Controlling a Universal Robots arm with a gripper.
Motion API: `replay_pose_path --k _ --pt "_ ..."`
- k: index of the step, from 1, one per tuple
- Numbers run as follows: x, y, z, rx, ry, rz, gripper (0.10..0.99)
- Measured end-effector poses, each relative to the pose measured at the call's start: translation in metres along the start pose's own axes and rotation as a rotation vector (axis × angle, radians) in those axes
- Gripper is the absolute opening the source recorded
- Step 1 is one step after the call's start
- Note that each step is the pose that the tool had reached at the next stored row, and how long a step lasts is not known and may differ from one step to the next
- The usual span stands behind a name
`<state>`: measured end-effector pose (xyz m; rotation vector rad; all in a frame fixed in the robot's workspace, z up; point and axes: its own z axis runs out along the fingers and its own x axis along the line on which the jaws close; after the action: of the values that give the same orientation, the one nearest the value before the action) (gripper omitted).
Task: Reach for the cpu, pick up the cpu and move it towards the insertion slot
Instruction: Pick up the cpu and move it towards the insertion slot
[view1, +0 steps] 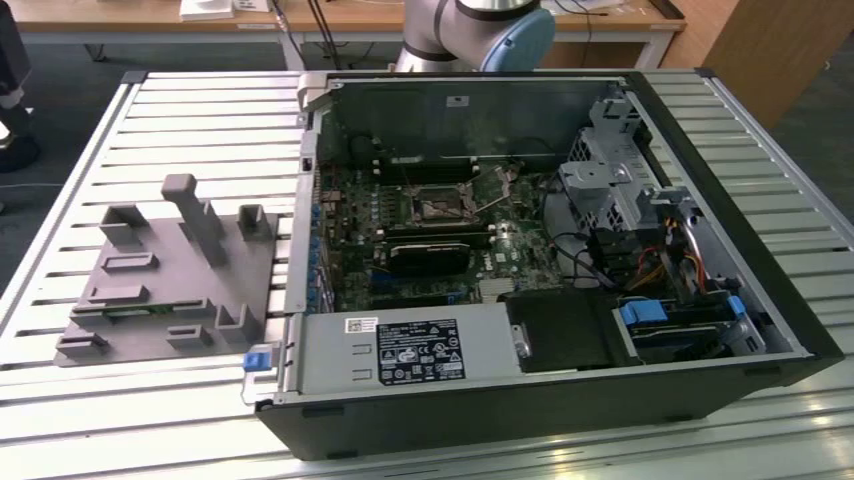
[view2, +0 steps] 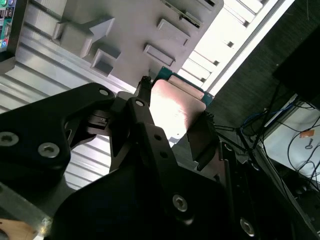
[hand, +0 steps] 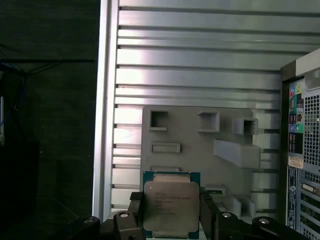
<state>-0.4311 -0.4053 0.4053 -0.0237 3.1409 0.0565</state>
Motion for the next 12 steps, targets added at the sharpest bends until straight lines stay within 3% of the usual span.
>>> replay_pose_path --k 5,12 --pt "-0.0045 0.0 -0.0002 0.0 0.0024 0.0 0.541" --pt "-0.0182 -0.0003 -0.0001 0.0 0.0051 0.0 0.541"
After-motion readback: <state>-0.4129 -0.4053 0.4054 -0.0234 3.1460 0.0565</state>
